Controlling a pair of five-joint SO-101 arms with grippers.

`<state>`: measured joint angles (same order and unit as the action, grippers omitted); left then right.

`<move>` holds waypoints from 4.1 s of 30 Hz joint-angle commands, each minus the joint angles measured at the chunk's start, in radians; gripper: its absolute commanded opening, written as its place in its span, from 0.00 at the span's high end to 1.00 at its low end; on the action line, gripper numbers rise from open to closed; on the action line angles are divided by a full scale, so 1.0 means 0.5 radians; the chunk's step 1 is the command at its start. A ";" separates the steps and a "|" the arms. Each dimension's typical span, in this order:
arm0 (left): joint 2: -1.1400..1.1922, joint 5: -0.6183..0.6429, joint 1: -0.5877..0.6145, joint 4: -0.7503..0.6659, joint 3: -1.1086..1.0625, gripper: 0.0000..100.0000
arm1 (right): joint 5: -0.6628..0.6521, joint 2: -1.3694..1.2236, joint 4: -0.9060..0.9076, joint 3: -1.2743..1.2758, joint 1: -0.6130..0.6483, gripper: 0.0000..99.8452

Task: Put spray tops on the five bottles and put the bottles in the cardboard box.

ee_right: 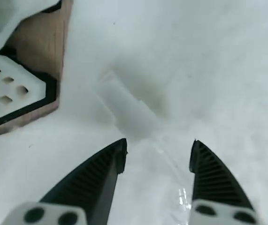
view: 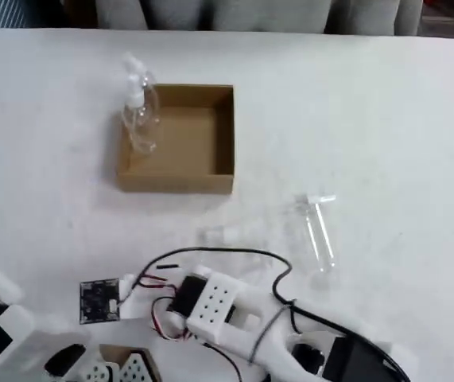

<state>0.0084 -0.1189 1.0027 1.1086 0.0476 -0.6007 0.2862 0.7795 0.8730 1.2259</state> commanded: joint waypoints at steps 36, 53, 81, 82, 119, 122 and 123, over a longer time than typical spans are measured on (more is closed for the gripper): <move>-0.078 -0.009 0.017 -0.049 0.083 0.98 | 0.549 0.222 -0.075 -0.089 -0.029 0.81; -0.078 -0.009 0.017 -0.049 0.083 0.98 | 0.715 -0.066 -0.284 -0.031 0.091 0.80; -0.078 -0.009 0.017 -0.049 0.068 0.98 | 0.669 -0.278 -0.535 -0.169 -0.281 0.80; -0.078 -0.009 0.020 -0.049 0.068 0.98 | 0.574 -0.278 -0.532 -0.169 -0.265 0.80; -0.078 -0.012 0.041 -0.049 0.064 0.98 | -0.350 -0.861 -0.069 -0.727 -0.106 0.99; -0.087 -0.009 0.035 -0.043 0.074 0.98 | -0.196 -0.824 -0.066 -0.730 -0.161 0.98; -0.091 -0.006 0.023 -0.037 0.083 0.98 | -0.123 -0.784 -0.066 -0.730 -0.192 0.99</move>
<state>0.0084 -0.1189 1.0180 1.1086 0.0476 -0.7449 -0.1419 0.7411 0.5324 1.1584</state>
